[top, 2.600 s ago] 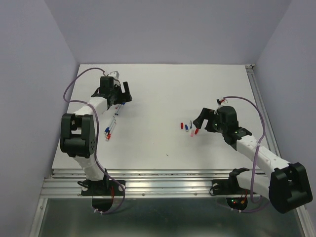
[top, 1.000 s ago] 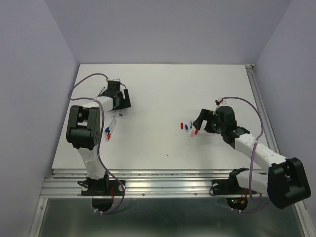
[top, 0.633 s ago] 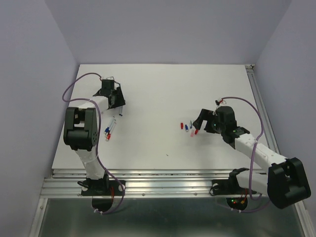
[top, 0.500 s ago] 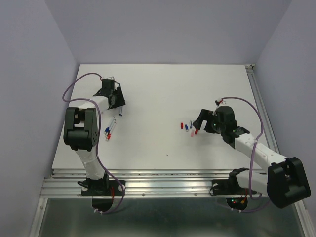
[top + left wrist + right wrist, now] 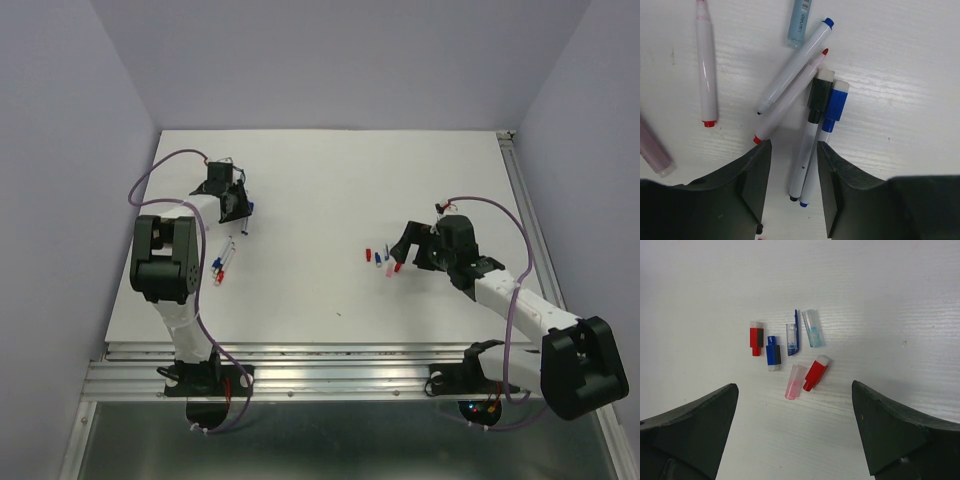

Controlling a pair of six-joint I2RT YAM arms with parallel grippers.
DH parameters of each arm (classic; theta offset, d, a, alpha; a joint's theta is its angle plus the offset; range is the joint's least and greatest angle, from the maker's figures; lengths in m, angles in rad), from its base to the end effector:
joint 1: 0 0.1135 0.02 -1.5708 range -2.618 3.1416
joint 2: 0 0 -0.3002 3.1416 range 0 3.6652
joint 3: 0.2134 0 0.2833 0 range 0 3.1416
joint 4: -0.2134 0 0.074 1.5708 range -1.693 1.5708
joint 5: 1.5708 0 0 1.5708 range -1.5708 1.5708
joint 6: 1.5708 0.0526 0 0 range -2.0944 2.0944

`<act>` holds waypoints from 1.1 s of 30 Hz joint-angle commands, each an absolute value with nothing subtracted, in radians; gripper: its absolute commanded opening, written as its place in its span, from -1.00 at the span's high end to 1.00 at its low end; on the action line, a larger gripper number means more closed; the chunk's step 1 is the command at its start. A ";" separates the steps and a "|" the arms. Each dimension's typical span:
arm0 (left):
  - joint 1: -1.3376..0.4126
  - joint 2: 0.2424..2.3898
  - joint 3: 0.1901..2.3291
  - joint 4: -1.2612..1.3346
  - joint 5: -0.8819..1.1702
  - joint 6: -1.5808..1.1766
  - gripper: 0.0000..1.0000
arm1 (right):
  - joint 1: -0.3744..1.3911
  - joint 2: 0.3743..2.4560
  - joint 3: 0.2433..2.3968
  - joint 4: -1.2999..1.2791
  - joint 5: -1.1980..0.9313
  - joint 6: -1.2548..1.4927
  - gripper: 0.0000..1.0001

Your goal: Open the pen caps

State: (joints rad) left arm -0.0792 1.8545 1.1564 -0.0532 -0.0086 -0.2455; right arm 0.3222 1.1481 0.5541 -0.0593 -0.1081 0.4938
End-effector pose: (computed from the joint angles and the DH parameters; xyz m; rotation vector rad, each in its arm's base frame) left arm 0.4458 -0.0349 0.1833 -0.1976 2.3187 -0.1535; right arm 0.2450 0.0878 0.2053 0.1346 2.2759 0.5598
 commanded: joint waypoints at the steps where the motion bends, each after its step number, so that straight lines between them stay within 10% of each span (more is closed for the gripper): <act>1: -0.080 1.876 1.200 -0.066 -0.006 -0.239 -0.01 | 0.327 1.154 0.546 -0.020 -0.098 0.492 -1.00; 28: -0.149 1.979 1.269 -0.161 -0.034 -0.167 0.35 | 0.327 1.161 0.551 -0.031 -0.094 0.486 -1.00; 33: -0.150 1.990 1.278 -0.164 -0.025 -0.164 0.88 | 0.327 1.160 0.552 -0.032 -0.097 0.485 -1.00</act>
State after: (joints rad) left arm -0.1440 1.9553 1.2629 -0.0959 -0.0494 -0.1719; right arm 0.3222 1.1610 0.5541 -0.0601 -0.1081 0.4934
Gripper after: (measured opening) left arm 0.186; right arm 0.998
